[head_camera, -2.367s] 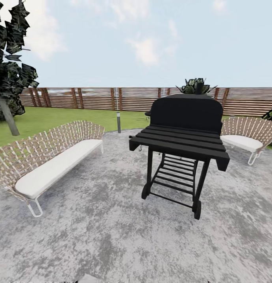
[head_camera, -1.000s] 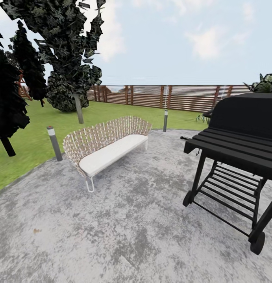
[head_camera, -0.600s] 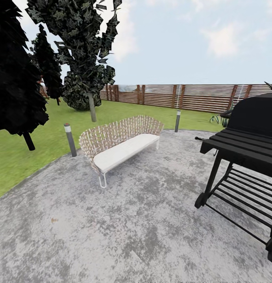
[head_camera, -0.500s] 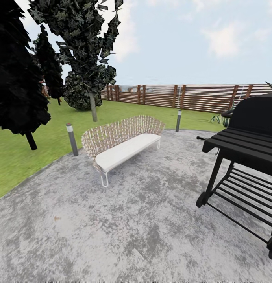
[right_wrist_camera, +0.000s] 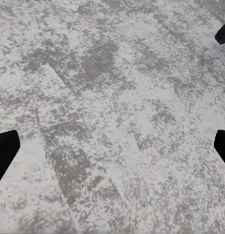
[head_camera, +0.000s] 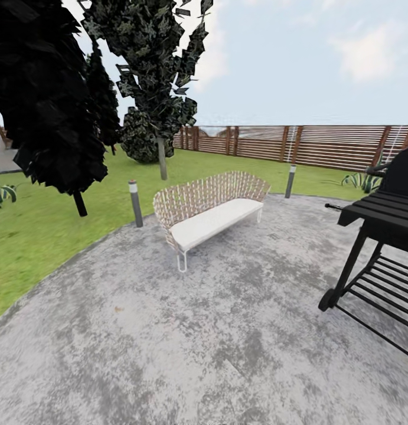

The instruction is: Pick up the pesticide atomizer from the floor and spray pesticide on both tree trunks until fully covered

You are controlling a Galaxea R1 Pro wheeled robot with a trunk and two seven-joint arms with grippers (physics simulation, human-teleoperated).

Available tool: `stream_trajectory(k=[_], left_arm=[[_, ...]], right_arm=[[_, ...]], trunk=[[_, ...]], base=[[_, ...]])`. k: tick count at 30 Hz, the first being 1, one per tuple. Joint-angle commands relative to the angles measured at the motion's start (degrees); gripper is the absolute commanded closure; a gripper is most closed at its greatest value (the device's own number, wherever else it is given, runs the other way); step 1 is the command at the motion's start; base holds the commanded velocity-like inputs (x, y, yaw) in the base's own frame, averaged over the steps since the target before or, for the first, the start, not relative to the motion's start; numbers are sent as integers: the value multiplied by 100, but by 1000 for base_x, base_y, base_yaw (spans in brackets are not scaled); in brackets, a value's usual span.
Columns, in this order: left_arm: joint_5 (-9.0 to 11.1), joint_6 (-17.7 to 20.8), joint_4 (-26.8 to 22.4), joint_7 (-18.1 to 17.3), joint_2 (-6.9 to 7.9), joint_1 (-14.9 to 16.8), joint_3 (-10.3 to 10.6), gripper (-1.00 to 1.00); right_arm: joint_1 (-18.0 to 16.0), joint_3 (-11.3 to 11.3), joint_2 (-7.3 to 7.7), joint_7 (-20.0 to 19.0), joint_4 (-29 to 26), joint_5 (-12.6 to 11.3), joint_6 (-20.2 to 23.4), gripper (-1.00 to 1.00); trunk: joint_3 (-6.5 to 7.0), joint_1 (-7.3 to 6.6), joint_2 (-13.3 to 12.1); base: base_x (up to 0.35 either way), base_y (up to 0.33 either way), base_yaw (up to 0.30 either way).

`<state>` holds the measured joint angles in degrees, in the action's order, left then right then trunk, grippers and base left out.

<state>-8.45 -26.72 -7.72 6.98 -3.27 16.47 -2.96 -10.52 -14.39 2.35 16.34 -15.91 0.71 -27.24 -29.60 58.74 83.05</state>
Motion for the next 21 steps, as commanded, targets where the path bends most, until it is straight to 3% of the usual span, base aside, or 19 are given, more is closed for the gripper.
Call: stream_trajectory(k=[1, 21], left_arm=[[-60, -18, 8, 32, -2, 5, -30, -100], [-60, -18, 8, 32, -3, 5, -30, -100]], right_arm=[[-2, -45, 4, 54, 0, 8, 0, -100], [-3, -42, 3, 54, 0, 8, 0, -100]], trunk=[[-9, -1, 3], [-77, -1, 3]], base=[[-64, 67, 280], [-9, 9, 288]])
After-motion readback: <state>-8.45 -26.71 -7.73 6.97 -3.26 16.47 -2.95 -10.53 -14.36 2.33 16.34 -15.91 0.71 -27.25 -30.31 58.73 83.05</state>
